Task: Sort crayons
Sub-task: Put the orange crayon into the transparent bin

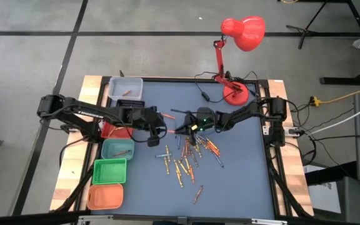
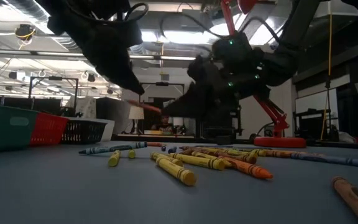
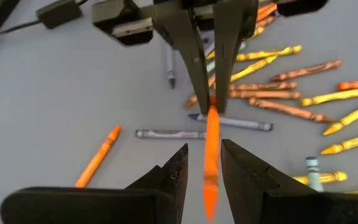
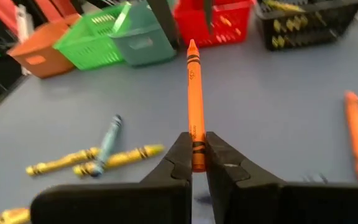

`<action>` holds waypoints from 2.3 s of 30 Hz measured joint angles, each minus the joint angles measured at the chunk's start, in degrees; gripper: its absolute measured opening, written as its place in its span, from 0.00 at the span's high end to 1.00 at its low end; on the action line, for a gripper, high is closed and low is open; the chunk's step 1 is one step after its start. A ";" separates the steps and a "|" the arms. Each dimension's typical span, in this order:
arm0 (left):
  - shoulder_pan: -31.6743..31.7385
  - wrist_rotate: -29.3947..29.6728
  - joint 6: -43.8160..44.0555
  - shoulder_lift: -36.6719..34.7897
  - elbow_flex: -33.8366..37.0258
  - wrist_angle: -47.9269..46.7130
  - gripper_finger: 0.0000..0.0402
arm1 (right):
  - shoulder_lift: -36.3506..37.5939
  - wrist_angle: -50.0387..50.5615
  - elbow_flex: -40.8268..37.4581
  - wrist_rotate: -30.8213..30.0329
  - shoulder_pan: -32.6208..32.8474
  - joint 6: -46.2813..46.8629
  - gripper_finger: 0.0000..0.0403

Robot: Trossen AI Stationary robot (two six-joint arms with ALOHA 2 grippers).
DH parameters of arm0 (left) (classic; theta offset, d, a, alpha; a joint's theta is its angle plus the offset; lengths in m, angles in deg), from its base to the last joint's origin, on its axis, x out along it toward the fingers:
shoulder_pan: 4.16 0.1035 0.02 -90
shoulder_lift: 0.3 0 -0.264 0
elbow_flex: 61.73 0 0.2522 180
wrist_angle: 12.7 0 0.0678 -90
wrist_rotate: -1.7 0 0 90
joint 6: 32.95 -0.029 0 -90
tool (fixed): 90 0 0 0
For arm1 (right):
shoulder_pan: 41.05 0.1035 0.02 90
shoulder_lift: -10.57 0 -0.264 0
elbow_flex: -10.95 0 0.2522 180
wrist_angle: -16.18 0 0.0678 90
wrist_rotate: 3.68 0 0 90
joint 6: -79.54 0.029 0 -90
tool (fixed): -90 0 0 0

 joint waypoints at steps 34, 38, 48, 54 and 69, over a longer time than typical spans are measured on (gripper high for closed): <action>-0.76 -2.78 7.17 -0.06 0.02 -0.32 0.80 | 0.15 5.02 5.24 -5.16 1.63 -0.21 0.95; -0.74 -2.59 7.14 -0.07 0.02 -1.38 0.80 | 0.15 4.28 5.24 -5.14 1.63 -0.20 0.95; -0.74 -2.59 7.14 -0.06 0.00 -1.69 0.80 | 0.15 3.48 5.24 -5.11 1.63 -0.20 0.95; -0.72 -2.44 7.17 -0.04 0.01 -4.15 0.80 | 0.15 3.21 5.24 -5.03 1.65 -0.17 0.95; -0.72 -1.32 7.17 -0.05 0.00 -5.06 0.85 | 0.16 3.28 5.24 -5.05 1.63 -0.17 0.95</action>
